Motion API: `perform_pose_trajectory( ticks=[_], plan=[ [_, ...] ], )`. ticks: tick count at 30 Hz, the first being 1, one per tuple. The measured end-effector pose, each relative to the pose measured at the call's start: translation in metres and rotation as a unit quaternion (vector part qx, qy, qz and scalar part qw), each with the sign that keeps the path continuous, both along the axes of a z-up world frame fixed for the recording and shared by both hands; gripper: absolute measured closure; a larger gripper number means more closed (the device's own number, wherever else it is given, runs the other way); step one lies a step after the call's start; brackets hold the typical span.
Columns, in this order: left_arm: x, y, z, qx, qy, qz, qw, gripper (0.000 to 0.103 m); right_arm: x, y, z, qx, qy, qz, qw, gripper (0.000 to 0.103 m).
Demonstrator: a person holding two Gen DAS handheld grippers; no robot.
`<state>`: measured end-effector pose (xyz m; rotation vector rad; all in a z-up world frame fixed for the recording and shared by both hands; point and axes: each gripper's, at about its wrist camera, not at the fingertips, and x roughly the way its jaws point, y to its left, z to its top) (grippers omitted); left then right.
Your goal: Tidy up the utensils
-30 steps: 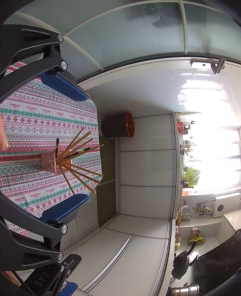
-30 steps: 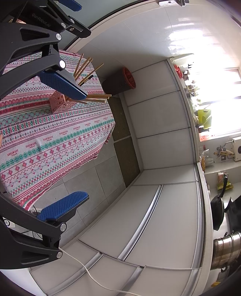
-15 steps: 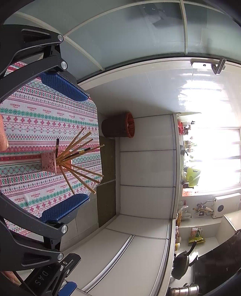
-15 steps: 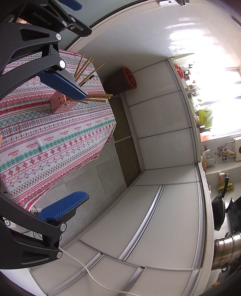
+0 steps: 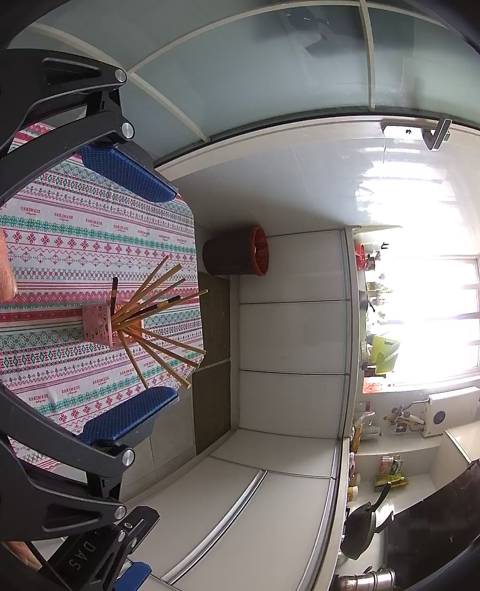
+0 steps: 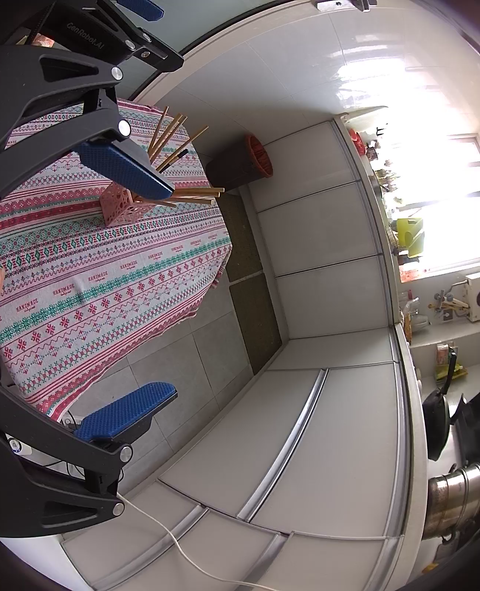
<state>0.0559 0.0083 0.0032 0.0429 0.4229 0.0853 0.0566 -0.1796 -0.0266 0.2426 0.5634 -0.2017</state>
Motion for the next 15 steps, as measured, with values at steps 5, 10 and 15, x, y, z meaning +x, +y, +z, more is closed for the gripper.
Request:
perform_pose_trajectory(
  ticks=[5,10,15],
  plan=[
    [0.0003,-0.0022,0.0003,0.0,0.002,0.004,1.0,0.007,-0.0001,0.0004,-0.0003,0.0,0.0,0.0,1.0,0.007],
    [0.001,-0.0025,0.0005,0.001,0.003,0.006,1.0,0.007,0.0007,0.0007,-0.0019,0.002,0.002,0.001,1.0,0.007],
    [0.0011,-0.003,-0.0004,0.002,0.006,0.011,0.9999,0.007,0.001,0.0,-0.002,0.003,0.003,0.001,1.0,0.007]
  ],
)
